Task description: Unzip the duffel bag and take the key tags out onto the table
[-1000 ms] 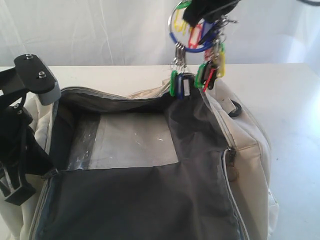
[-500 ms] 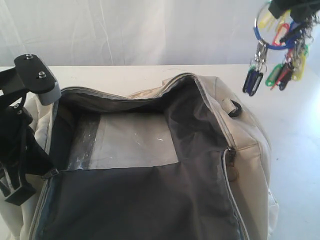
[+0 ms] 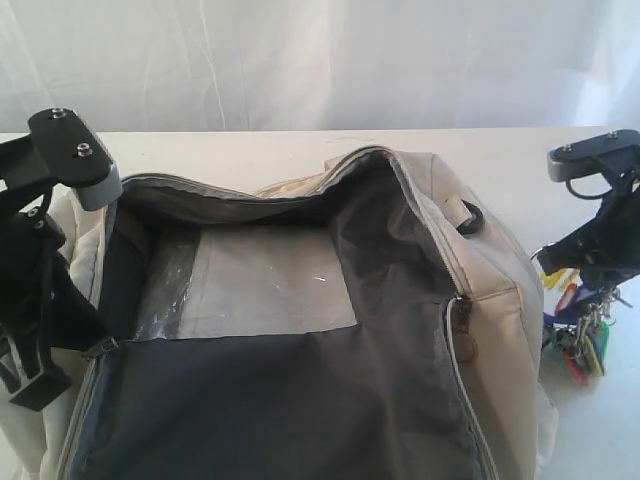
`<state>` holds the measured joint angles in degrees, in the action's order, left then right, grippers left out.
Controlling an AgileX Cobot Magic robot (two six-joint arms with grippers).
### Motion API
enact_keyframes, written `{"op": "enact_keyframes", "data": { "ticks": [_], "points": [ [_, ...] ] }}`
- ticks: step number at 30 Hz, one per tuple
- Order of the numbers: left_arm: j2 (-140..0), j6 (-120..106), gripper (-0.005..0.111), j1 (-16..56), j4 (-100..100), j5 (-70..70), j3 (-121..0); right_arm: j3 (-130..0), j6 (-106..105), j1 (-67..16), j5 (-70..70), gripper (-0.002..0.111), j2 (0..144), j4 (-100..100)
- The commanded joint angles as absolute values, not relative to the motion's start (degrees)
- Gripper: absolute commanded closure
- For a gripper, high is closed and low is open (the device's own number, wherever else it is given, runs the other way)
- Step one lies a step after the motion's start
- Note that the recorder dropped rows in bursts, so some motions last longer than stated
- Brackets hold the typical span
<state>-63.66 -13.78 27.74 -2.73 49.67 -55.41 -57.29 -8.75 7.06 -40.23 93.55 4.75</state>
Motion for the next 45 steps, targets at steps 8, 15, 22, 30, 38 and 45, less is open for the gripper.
{"op": "enact_keyframes", "data": {
  "ticks": [8,15,22,30,38,45],
  "points": [
    [-63.3,-13.7,0.107,27.6,-3.6,50.6,-55.1,-55.9,-5.5,7.5,-36.0,0.092,101.2,3.2],
    [-63.3,-13.7,0.107,27.6,-3.6,50.6,-55.1,-56.8,-5.6,7.5,-37.6,0.048,97.4,2.8],
    [-63.3,-13.7,0.107,27.6,-3.6,50.6,-55.1,-61.2,-5.1,7.5,-48.4,0.049,83.8,1.2],
    [-63.3,-14.2,0.107,27.6,-3.6,50.4,-55.1,-56.0,-23.5,5.8,-48.1,0.108,63.8,-17.6],
    [-63.3,-16.6,0.107,27.6,-3.3,45.7,-52.0,-50.8,-23.9,5.8,-42.1,0.108,54.2,-17.9],
    [-63.3,-16.4,0.107,27.6,-3.7,46.1,-51.4,-50.8,-23.7,5.8,-43.1,0.108,52.1,-18.4]
  ]
}}
